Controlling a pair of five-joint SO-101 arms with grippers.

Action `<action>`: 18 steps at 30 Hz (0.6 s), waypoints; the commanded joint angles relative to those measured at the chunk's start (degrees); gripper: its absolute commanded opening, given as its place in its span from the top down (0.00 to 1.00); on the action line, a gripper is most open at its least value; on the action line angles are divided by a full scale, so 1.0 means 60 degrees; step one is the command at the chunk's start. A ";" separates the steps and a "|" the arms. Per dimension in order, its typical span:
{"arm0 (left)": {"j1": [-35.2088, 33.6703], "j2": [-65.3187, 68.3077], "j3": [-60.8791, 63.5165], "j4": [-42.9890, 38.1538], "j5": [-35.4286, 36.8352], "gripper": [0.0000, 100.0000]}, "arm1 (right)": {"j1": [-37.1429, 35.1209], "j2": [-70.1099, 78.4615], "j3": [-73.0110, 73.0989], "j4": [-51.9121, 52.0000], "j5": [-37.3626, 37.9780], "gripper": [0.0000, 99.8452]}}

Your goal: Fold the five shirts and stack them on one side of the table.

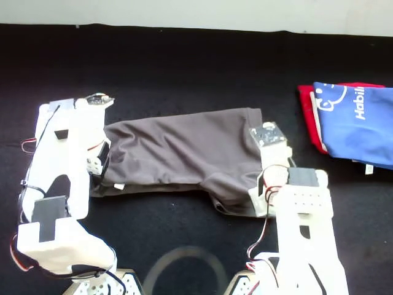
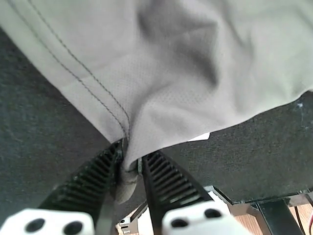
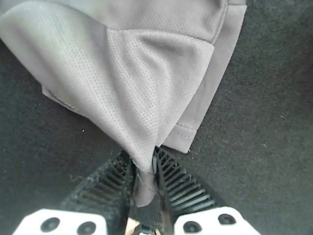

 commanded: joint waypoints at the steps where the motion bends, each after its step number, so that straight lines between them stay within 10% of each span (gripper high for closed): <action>1: -0.0022 -0.0418 -0.0315 0.0161 0.0000 0.99 | 0.0007 -0.0286 0.0037 -0.0139 0.0132 0.97; 7: -0.0711 -0.0418 -0.2337 0.1817 -0.0015 0.81 | -0.0051 -0.0271 -0.1502 0.1136 0.0103 0.72; 18: -0.0872 -0.0271 -0.5267 0.1656 0.0073 0.89 | -0.0198 0.0022 -0.3714 -0.1209 -0.0293 0.84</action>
